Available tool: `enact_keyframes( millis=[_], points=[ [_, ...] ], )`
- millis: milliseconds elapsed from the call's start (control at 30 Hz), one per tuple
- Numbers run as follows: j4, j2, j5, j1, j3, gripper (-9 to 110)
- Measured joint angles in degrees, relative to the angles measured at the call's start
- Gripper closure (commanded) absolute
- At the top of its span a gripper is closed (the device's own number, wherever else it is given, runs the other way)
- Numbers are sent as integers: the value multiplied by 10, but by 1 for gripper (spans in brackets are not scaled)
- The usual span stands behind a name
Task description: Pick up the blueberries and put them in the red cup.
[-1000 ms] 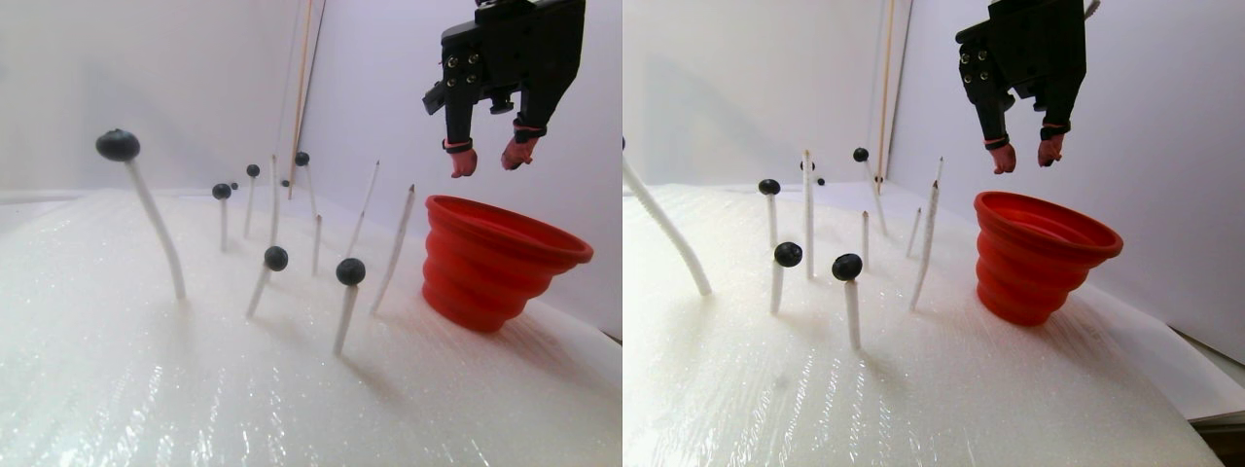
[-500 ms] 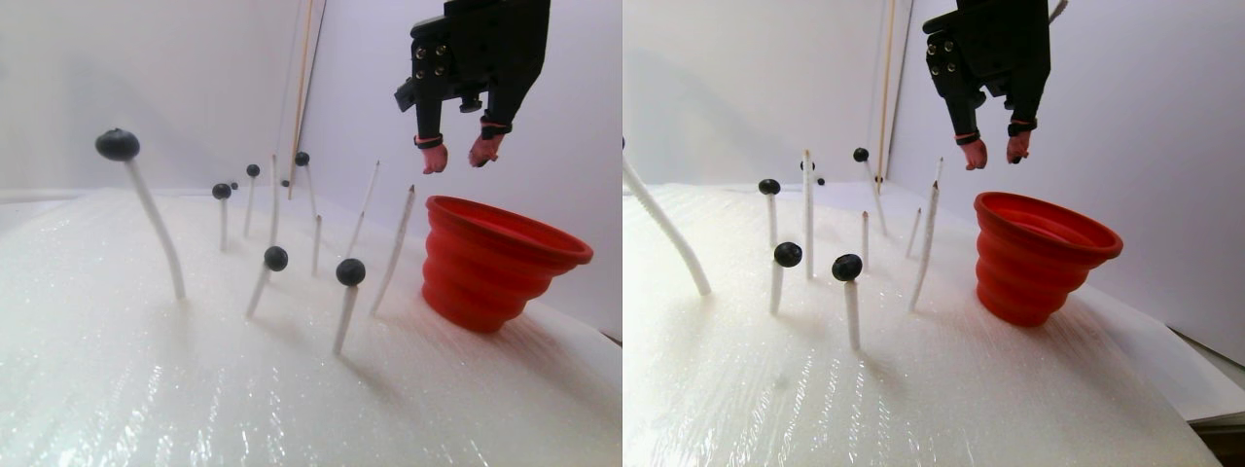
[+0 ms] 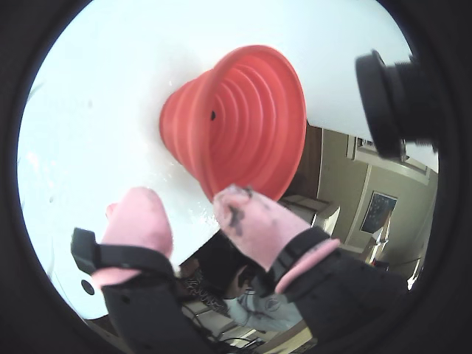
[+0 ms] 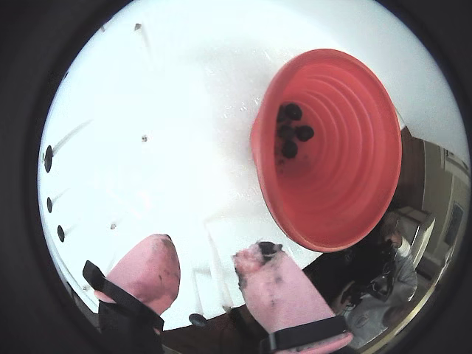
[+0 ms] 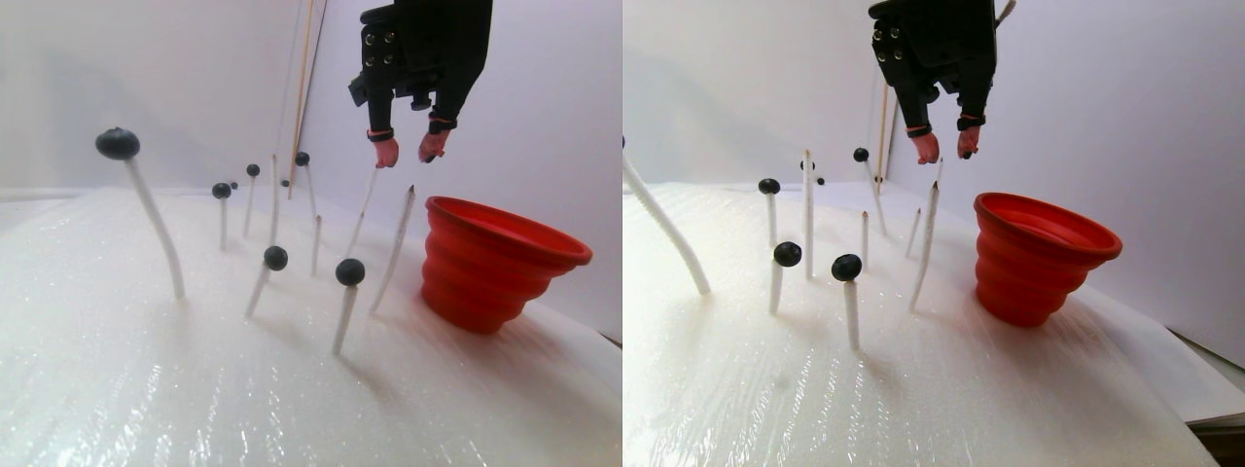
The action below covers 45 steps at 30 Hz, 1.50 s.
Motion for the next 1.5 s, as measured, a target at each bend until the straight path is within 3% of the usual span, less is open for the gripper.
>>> enact_keyframes(
  millis=[767,1500],
  points=[
    [40,94,-19,-109,40,87],
    [5,95,-82,-156,48,87]
  ],
)
